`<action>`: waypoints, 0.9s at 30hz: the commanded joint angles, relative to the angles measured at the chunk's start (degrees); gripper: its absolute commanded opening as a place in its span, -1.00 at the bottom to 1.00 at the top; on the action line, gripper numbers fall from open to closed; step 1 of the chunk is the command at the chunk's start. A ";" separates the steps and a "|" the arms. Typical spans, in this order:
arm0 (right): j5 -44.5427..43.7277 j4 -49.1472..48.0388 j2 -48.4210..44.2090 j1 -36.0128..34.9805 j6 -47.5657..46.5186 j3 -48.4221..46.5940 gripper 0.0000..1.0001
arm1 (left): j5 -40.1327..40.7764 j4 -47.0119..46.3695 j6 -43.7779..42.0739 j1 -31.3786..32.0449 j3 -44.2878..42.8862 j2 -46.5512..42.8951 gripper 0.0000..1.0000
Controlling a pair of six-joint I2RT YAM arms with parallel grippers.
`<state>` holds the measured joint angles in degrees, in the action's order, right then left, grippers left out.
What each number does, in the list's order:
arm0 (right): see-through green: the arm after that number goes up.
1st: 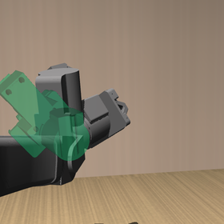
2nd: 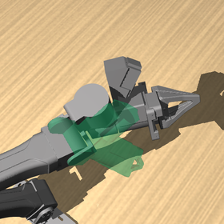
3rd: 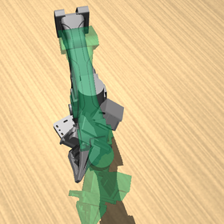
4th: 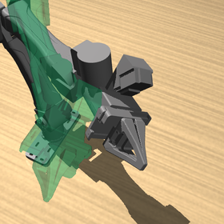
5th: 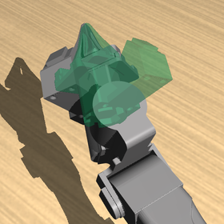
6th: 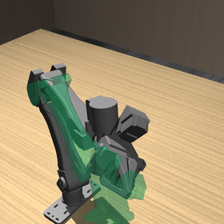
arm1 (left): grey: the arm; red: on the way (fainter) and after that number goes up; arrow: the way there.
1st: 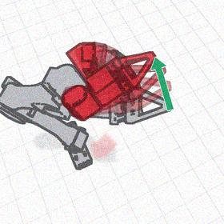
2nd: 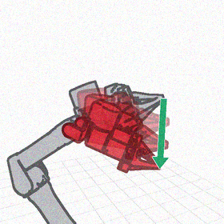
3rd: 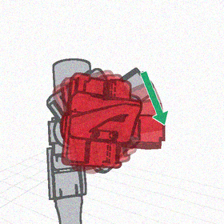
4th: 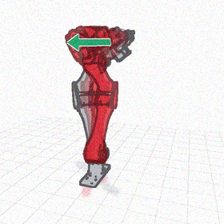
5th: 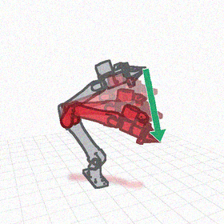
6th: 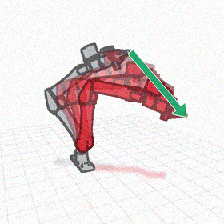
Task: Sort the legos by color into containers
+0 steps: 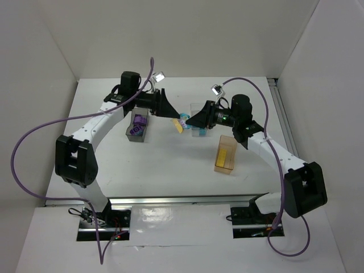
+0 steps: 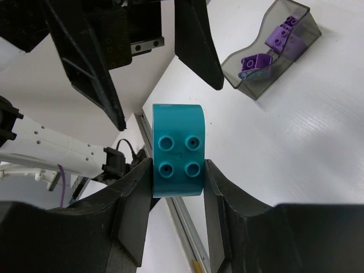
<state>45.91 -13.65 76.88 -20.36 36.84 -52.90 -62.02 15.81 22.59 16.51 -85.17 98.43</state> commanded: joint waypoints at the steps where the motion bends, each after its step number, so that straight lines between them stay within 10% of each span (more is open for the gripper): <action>1: 0.32 -0.94 -1.65 0.32 -0.01 -0.53 -0.86 | -3.45 -2.18 -1.50 -0.17 1.40 -1.76 0.78; 9: 0.32 -0.94 -1.65 0.32 -0.01 -0.53 -0.86 | -9.33 -3.86 -2.11 0.36 3.08 -0.61 0.50; 15: -1.34 -0.15 -1.65 1.37 -0.01 0.08 -0.86 | -9.35 -4.04 -2.63 0.36 3.69 -0.61 -0.96; 27: -4.77 2.22 -3.84 3.66 -0.63 0.61 -0.93 | -6.80 -2.98 -2.64 -2.63 4.22 0.44 -1.00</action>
<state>46.70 -12.97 75.94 -19.09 36.99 -52.80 -66.57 13.41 21.32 15.84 -81.34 98.50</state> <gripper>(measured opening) 0.444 0.079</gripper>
